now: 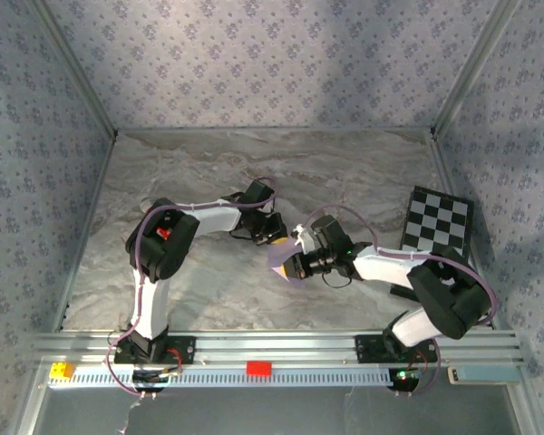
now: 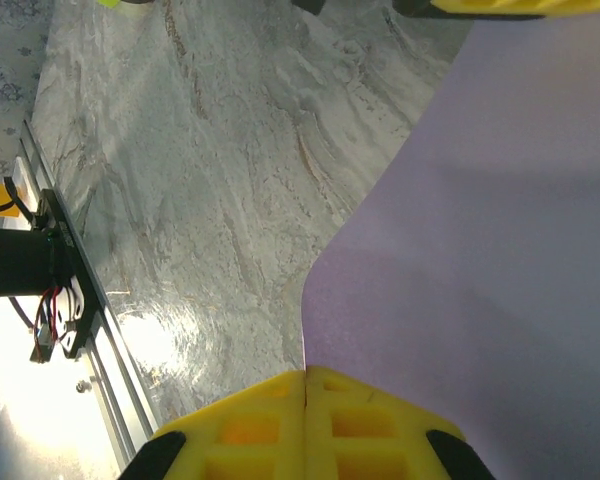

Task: Fold a paper plane with a square sheet of paper (pick it up from the middle)
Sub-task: Third fold the triangle at the center of the table.

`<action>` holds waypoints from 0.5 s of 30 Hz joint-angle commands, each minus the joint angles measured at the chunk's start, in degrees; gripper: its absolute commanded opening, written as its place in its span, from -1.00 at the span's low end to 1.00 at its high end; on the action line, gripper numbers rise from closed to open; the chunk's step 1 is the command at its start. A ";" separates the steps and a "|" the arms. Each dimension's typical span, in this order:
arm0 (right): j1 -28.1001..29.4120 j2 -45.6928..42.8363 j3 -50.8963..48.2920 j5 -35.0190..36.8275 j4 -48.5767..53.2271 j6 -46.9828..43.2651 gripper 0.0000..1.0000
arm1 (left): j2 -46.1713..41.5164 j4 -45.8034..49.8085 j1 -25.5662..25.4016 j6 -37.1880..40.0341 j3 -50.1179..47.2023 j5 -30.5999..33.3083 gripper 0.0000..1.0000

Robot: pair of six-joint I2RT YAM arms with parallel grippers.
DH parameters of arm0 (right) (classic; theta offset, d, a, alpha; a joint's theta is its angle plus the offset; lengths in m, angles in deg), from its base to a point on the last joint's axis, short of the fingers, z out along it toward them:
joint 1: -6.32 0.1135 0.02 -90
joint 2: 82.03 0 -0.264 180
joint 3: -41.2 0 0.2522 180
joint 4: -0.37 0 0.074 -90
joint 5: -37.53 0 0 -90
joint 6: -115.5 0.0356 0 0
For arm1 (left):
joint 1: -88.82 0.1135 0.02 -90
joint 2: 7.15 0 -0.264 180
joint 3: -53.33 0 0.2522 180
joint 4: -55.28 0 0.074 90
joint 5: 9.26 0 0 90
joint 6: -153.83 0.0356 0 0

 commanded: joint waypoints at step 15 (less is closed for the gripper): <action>-4.44 1.63 2.45 6.82 4.65 -1.33 -1.00 | 1.92 5.89 -0.90 3.82 0.84 2.36 -0.80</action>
